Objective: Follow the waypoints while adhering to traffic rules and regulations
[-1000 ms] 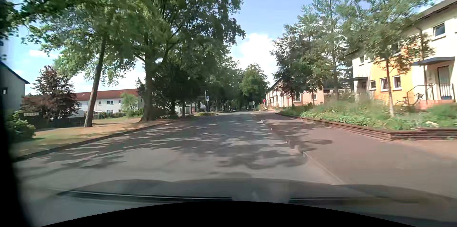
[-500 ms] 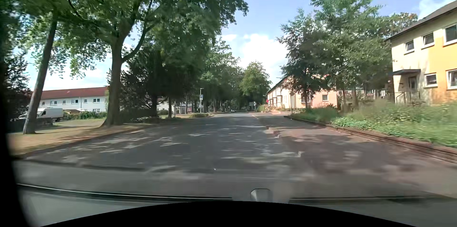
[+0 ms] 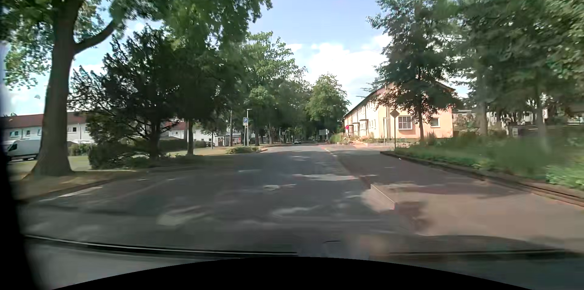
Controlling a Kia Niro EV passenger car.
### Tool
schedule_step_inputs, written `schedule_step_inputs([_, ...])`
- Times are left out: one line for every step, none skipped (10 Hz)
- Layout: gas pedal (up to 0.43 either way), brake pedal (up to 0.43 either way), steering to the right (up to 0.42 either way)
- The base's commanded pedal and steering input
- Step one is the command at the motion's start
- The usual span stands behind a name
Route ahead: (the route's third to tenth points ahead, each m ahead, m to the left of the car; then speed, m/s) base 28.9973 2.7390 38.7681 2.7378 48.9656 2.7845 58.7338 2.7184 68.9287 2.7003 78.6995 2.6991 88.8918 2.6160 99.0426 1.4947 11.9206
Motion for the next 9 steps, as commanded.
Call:
schedule_step_inputs([0.118, 0.006, 0.002])
schedule_step_inputs([0.118, 0.006, 0.002])
schedule_step_inputs([0.118, 0.006, 0.001])
schedule_step_inputs([0.118, 0.006, 0.001])
schedule_step_inputs([0.118, 0.006, 0.001])
schedule_step_inputs([0.118, 0.006, 0.001])
schedule_step_inputs([0.118, 0.006, 0.001])
schedule_step_inputs([0.118, 0.006, 0.001])
schedule_step_inputs([0.138, 0.006, 0.001])
